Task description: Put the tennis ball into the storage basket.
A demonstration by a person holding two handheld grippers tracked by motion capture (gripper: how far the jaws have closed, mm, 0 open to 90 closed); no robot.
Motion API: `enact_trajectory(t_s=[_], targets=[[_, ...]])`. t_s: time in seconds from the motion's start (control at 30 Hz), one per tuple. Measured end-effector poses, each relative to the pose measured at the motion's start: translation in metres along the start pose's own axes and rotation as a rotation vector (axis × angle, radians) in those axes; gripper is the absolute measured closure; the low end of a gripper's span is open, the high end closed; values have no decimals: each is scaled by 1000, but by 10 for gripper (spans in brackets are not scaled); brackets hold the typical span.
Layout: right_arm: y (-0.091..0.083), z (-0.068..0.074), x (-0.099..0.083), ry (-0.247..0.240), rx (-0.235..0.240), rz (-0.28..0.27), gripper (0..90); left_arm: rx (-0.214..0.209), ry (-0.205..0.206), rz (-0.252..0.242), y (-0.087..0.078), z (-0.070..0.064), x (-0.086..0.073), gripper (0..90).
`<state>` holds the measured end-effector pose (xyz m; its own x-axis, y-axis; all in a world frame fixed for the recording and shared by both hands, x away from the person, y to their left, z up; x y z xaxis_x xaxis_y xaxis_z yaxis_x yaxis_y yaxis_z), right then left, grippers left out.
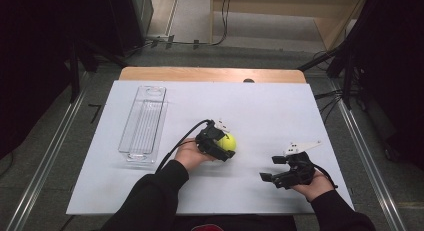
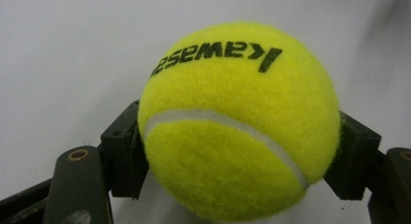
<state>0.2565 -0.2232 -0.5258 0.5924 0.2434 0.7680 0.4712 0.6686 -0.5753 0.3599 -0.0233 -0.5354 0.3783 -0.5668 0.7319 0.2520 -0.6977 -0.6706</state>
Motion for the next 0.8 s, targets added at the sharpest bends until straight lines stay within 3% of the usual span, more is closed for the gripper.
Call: enact_trajectory(t_s=[0.13,0.8], targets=[[0,0,0,-1,1,1,141,-20,-33,-9,-4,-1,3,256],[0,1,0,1,4,4,141,-36,-42,-12,-25,-5,15,256]])
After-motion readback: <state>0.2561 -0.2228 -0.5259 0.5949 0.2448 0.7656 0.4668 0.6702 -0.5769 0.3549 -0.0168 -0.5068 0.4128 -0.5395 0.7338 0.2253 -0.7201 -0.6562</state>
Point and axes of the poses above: each handheld gripper's, and its own axes: y roughly forward along the jaws, x roughly out of its top, z roughly to its left, the point moved 6 cm from there along y, roughly forward along the jaws, and after that the axes turned 11 degrees about -z, right-handed, at the moved point
